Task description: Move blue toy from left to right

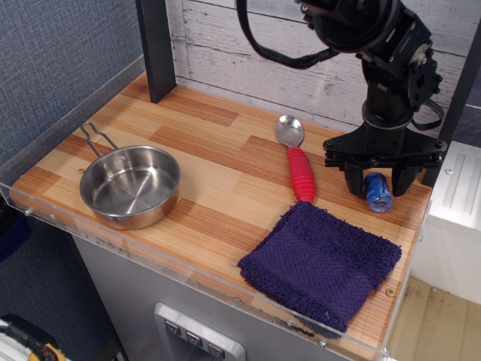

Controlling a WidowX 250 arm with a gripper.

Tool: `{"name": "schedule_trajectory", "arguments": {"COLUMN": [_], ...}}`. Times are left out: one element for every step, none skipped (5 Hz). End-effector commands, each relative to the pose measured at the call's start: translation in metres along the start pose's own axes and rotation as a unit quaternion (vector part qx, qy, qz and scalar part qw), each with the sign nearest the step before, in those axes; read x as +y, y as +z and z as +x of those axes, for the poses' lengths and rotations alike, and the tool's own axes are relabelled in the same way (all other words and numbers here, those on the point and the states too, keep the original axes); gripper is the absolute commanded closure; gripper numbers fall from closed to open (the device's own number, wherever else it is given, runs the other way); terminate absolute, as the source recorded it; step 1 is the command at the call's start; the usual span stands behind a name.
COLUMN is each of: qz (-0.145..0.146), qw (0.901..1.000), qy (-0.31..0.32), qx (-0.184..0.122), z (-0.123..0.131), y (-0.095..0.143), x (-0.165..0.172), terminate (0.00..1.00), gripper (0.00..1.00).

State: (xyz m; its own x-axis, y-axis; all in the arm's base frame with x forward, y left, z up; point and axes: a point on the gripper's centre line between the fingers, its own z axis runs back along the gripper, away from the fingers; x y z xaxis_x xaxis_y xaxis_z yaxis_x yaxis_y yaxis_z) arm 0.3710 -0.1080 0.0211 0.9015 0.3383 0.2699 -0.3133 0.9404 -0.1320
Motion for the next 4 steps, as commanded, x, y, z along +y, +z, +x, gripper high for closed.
{"name": "schedule_trajectory", "arguments": {"qz": [-0.005, -0.011, -0.016, -0.023], "qw": [0.9995, 0.9986, 0.998, 0.9971], "qy": [0.025, 0.042, 0.045, 0.062], "qx": [-0.02, -0.029, -0.04, -0.037], "z": [0.007, 0.014, 0.019, 0.015], "y": [0.032, 0.047, 0.07, 0.092], "x": [0.007, 0.013, 0.017, 0.03], "terminate": [0.0, 0.0, 0.0, 0.0], "gripper": [0.0, 0.0, 0.0, 0.0]}}
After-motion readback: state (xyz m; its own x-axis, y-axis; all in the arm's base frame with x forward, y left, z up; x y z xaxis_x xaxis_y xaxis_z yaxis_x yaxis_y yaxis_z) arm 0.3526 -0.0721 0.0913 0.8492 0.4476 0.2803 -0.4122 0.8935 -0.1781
